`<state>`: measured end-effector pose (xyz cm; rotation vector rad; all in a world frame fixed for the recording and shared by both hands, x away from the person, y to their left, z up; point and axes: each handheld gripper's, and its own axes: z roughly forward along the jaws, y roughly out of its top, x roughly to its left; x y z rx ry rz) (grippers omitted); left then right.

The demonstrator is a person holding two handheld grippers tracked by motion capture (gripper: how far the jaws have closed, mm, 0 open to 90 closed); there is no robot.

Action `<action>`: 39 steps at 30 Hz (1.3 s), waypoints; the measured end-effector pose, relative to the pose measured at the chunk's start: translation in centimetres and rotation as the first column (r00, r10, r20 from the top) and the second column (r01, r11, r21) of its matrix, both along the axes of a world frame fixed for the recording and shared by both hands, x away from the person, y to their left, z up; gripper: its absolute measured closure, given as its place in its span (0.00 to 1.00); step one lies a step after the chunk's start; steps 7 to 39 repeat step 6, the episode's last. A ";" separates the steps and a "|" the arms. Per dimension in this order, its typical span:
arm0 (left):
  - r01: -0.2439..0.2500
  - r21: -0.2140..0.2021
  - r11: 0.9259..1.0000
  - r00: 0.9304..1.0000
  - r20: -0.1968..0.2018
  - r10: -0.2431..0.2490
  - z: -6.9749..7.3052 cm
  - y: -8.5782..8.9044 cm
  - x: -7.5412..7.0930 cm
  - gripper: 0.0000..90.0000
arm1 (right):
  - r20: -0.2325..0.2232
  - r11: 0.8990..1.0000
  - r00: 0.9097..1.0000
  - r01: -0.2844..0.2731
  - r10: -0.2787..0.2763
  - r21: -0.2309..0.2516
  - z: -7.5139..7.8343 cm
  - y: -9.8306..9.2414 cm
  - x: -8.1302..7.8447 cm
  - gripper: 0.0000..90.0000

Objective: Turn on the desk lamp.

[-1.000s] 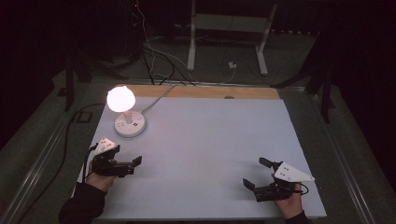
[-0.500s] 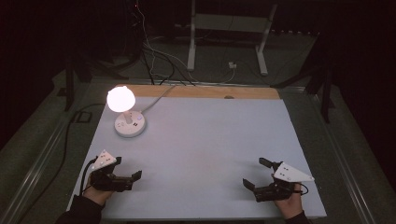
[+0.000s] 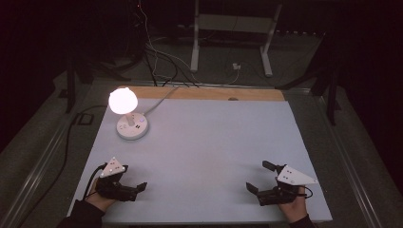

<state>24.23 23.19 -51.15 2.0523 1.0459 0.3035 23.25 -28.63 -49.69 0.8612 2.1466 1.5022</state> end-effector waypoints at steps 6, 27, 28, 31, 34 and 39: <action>0.011 -0.009 1.000 1.000 -0.004 -0.011 0.0 0.0 0.0 0.00 | -0.005 1.000 1.000 -0.001 0.001 0.000 0.0 0.0 0.1 0.00; 0.011 -0.009 1.000 1.000 -0.004 -0.011 0.0 0.0 0.0 0.00 | -0.005 1.000 1.000 -0.001 0.001 0.000 0.0 0.0 0.1 0.00; 0.011 -0.009 1.000 1.000 -0.004 -0.011 0.0 0.0 0.0 0.00 | -0.005 1.000 1.000 -0.001 0.001 0.000 0.0 0.0 0.1 0.00; 0.011 -0.009 1.000 1.000 -0.004 -0.011 0.0 0.0 0.0 0.00 | -0.005 1.000 1.000 -0.001 0.001 0.000 0.0 0.0 0.1 0.00; 0.011 -0.009 1.000 1.000 -0.004 -0.011 0.0 0.0 0.0 0.00 | -0.005 1.000 1.000 -0.001 0.001 0.000 0.0 0.0 0.1 0.00; 0.011 -0.009 1.000 1.000 -0.004 -0.011 0.0 0.0 0.0 0.00 | -0.005 1.000 1.000 -0.001 0.001 0.000 0.0 0.0 0.1 0.00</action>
